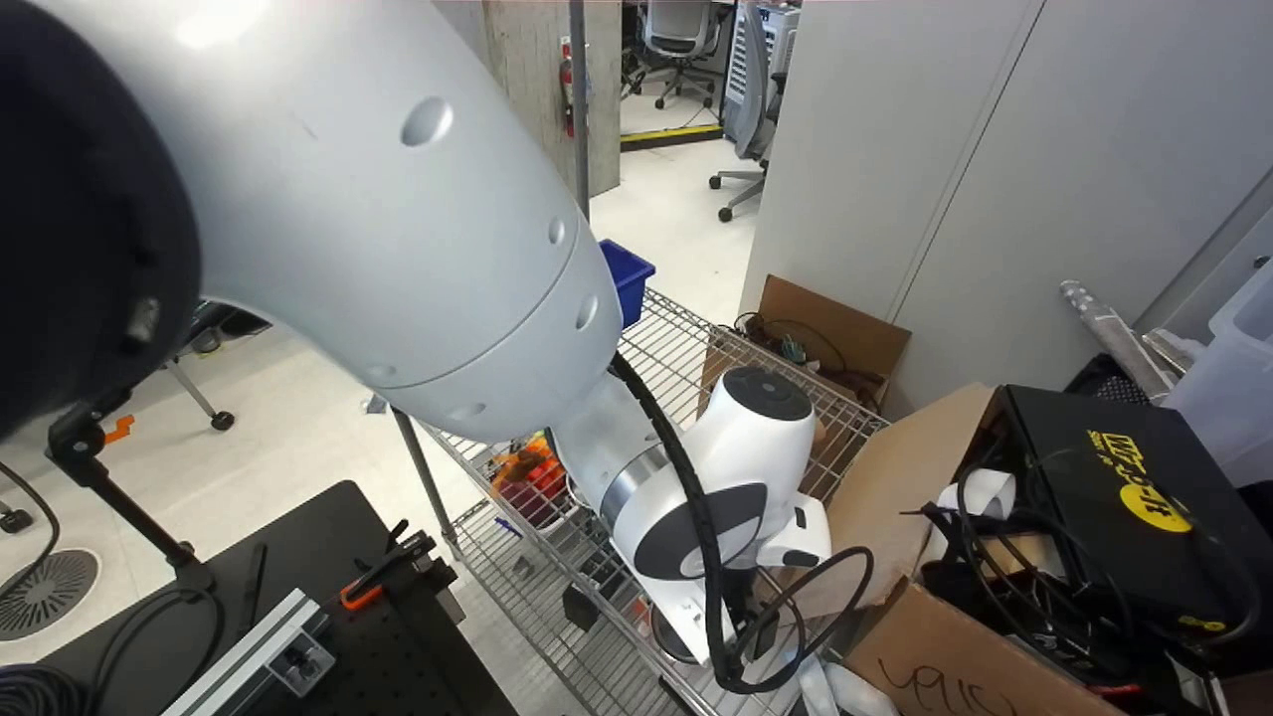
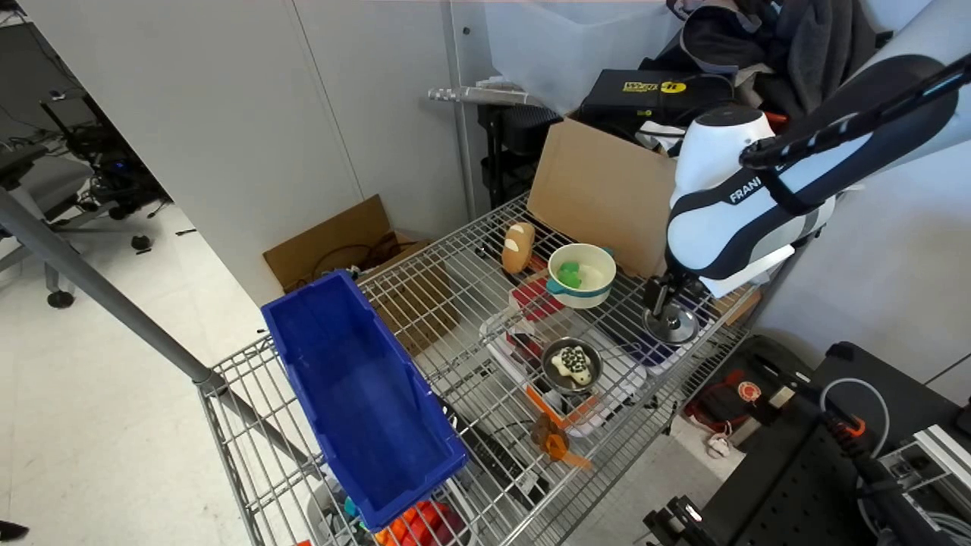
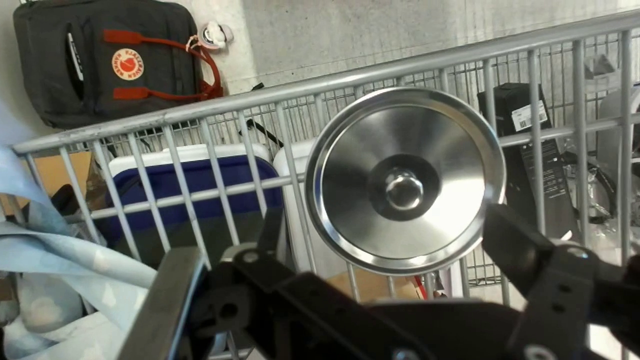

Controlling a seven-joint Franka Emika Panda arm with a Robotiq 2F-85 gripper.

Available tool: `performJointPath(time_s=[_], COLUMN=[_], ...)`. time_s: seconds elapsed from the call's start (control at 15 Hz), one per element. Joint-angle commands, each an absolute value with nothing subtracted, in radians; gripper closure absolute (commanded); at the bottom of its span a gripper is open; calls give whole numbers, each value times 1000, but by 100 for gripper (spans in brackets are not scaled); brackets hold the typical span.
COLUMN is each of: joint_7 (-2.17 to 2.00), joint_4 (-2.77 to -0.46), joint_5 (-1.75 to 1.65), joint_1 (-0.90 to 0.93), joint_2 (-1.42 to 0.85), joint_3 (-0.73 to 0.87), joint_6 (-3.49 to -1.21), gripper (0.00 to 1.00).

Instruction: Cover the pot with the silver lid

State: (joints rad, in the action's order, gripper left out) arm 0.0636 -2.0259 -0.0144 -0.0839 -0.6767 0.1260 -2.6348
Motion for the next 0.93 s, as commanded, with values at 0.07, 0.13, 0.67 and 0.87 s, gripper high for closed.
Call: performJointPath(time_s=[0.07, 0.13, 0.67, 0.87], joint_7=[42, 42, 43, 36], joint_4=[-1978, -1975, -1974, -1970], joint_5=[-25, -24, -21, -22], joint_1=[-90, -90, -91, -88], joint_2=[-722, -726, -727, -731], joint_3=[113, 113, 106, 109], joint_6=[-2625, -2622, -2606, -2596], gripper=[0, 0, 51, 73])
